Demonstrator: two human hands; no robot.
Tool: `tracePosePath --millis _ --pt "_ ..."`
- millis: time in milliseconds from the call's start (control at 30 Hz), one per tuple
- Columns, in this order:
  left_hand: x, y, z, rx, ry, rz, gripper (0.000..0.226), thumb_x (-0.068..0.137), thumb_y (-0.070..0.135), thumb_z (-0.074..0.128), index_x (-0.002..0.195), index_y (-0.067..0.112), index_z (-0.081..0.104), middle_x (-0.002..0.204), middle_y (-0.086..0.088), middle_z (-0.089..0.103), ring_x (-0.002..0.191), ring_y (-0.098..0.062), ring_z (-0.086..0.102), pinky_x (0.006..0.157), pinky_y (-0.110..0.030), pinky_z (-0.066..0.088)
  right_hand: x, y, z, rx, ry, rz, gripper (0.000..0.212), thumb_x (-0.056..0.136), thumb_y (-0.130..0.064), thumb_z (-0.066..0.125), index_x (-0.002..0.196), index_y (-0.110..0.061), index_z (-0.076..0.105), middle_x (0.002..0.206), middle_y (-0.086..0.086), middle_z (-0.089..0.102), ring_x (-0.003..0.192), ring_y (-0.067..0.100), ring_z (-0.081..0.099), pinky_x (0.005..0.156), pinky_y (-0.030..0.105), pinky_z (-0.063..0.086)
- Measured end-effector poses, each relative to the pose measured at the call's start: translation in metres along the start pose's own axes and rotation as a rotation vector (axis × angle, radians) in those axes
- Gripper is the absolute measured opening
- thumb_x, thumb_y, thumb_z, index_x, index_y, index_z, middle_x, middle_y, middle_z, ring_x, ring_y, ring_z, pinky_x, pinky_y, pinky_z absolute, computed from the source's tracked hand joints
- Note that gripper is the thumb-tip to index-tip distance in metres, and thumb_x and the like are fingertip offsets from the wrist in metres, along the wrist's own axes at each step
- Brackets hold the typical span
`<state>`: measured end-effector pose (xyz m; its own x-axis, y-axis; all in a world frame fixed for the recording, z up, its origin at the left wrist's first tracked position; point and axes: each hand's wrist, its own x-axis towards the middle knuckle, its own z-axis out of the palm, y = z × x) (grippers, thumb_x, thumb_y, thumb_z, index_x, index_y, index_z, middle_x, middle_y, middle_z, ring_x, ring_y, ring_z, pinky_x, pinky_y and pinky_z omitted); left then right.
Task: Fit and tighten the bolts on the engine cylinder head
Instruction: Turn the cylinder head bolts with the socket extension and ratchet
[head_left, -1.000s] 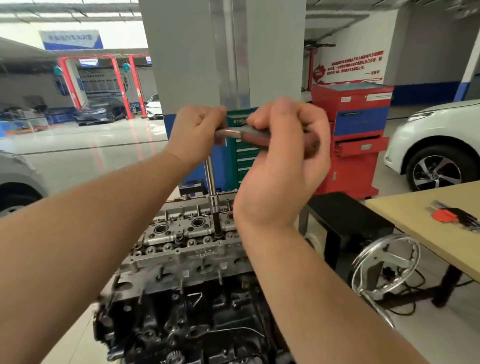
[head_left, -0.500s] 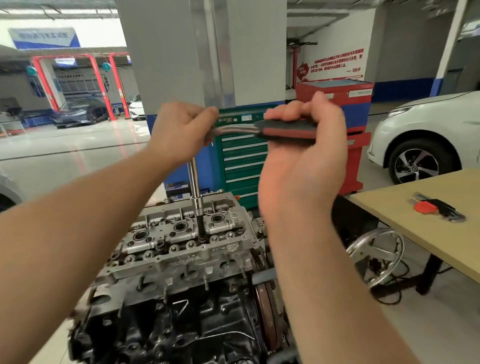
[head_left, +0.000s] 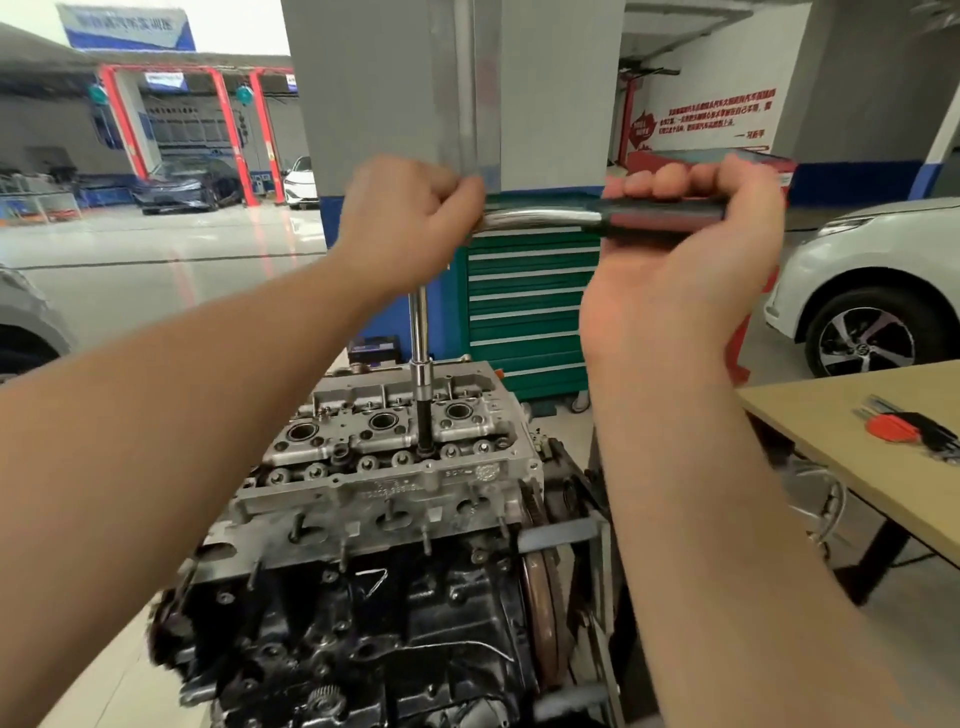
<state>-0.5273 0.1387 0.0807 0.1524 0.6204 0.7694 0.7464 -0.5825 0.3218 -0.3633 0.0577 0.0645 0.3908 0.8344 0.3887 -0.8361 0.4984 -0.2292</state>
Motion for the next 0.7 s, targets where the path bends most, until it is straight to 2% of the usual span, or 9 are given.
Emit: tracePosePath --millis 67,133,200,300,367,433,500,600,700 --pt "-0.004 -0.001 -0.007 -0.349 -0.082 0.008 0.049 0.099 0.027 0.054 0.051 0.019 0.063 0.052 -0.008 0.058 0.055 -0.03 0.057 0.06 -0.045 0.051 -0.057 0.008 0.0 -0.152 -0.105 -0.251 0.02 0.092 -0.014 0.063 0.072 -0.016 0.063 0.074 0.006 0.059 0.073 0.022 0.06 0.078 0.035 0.055" --pt "-0.009 0.003 -0.009 -0.348 -0.065 0.01 0.046 0.097 0.029 0.053 0.053 0.018 0.063 0.053 -0.012 0.059 0.054 -0.032 0.056 0.058 -0.043 0.049 -0.073 0.015 -0.002 -0.185 -0.174 -0.402 0.018 0.092 -0.013 0.063 0.074 -0.017 0.063 0.073 0.005 0.062 0.074 0.021 0.062 0.079 0.033 0.055" --pt "-0.014 0.007 -0.013 -0.115 0.047 -0.023 0.048 0.095 0.036 0.046 0.058 0.011 0.063 0.057 -0.016 0.062 0.057 -0.033 0.058 0.058 -0.043 0.049 -0.04 0.011 0.001 -0.045 -0.107 -0.266 0.021 0.096 -0.015 0.057 0.076 -0.016 0.053 0.067 0.004 0.055 0.065 0.023 0.056 0.072 0.038 0.053" --pt "-0.023 0.022 -0.013 0.557 0.123 -0.01 0.05 0.099 0.039 0.035 0.057 0.013 0.043 0.054 -0.011 0.043 0.049 -0.03 0.037 0.048 -0.033 0.025 0.04 0.01 0.003 0.097 0.178 0.132 0.03 0.101 -0.018 0.049 0.071 -0.017 0.044 0.062 0.0 0.043 0.054 0.018 0.043 0.062 0.032 0.044" --pt "-0.019 0.032 -0.008 0.702 0.079 0.031 0.044 0.101 0.027 0.04 0.059 0.018 0.033 0.059 -0.006 0.034 0.05 -0.024 0.03 0.051 -0.028 0.018 0.068 0.021 0.001 0.014 0.312 0.266 0.033 0.103 -0.016 0.047 0.07 -0.016 0.044 0.063 -0.001 0.042 0.054 0.016 0.04 0.064 0.029 0.041" --pt "-0.005 0.025 -0.003 0.627 0.068 -0.001 0.044 0.103 0.027 0.039 0.061 0.015 0.04 0.06 -0.009 0.04 0.057 -0.032 0.043 0.051 -0.032 0.024 0.069 0.02 0.0 -0.049 0.291 0.223 0.029 0.101 -0.014 0.047 0.072 -0.016 0.043 0.061 -0.002 0.042 0.051 0.016 0.041 0.059 0.027 0.043" --pt "0.003 0.007 -0.006 0.309 -0.004 0.024 0.052 0.106 0.033 0.041 0.064 0.009 0.06 0.061 -0.016 0.057 0.066 -0.037 0.058 0.056 -0.04 0.041 0.044 0.01 -0.008 0.008 0.113 0.105 0.025 0.097 -0.014 0.052 0.072 -0.016 0.047 0.061 0.0 0.047 0.052 0.019 0.047 0.06 0.031 0.048" --pt "-0.003 -0.002 -0.014 -0.138 -0.097 0.096 0.053 0.106 0.034 0.048 0.062 0.011 0.067 0.056 -0.009 0.064 0.053 -0.02 0.059 0.057 -0.032 0.045 -0.011 0.005 -0.03 0.048 -0.164 -0.153 0.019 0.095 -0.019 0.064 0.078 -0.014 0.059 0.076 0.006 0.057 0.072 0.025 0.061 0.08 0.04 0.055" --pt "-0.005 0.009 -0.004 0.2 -0.003 0.123 0.055 0.102 0.041 0.04 0.055 0.017 0.055 0.048 -0.007 0.051 0.048 -0.027 0.05 0.051 -0.031 0.034 0.017 0.007 -0.033 0.133 -0.014 -0.038 0.024 0.098 -0.022 0.061 0.075 -0.016 0.055 0.069 0.002 0.056 0.063 0.021 0.059 0.07 0.036 0.058"
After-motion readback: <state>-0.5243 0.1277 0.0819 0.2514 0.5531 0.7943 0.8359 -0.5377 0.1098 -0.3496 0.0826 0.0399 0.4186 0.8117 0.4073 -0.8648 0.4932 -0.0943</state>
